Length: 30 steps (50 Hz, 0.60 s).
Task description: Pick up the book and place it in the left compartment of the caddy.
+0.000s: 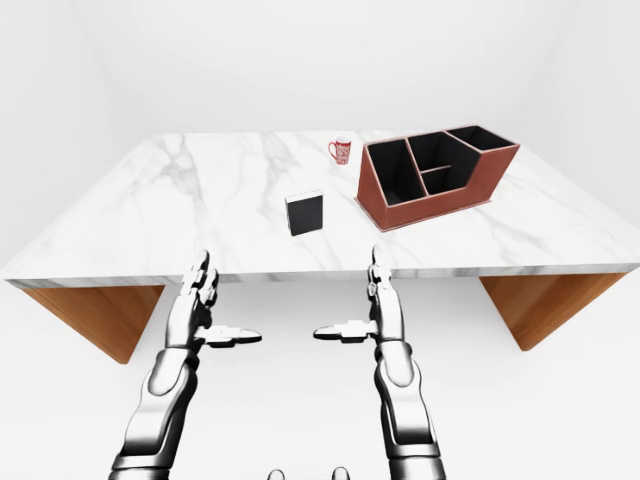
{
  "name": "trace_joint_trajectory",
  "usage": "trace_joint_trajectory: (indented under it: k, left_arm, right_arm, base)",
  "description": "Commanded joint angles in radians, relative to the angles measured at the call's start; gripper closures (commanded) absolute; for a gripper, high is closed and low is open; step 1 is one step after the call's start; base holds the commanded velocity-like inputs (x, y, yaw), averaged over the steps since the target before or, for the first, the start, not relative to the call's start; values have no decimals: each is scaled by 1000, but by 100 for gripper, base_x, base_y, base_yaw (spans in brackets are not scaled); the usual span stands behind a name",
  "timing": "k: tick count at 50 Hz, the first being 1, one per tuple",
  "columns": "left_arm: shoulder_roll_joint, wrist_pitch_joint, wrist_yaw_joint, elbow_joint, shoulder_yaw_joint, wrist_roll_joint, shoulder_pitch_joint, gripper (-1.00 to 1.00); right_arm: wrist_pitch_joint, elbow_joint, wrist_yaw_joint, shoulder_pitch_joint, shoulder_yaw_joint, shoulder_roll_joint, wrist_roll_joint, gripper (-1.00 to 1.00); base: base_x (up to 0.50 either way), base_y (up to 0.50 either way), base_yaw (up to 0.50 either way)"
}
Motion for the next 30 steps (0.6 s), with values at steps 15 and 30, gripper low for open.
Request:
trace_joint_trajectory:
  k: [15,30]
  left_arm:
    - [8,-38,-38,-16,10,3,13,-100]
    - [3,-51,-46,-52,-1,9,28,-100]
  right_arm:
    - [-25,-12,2,6,-16,-11,-34,-100]
    - [78,-293,-59,49,-121,-18,70,-100]
  base:
    - [0,0,0]
    - [0,0,0]
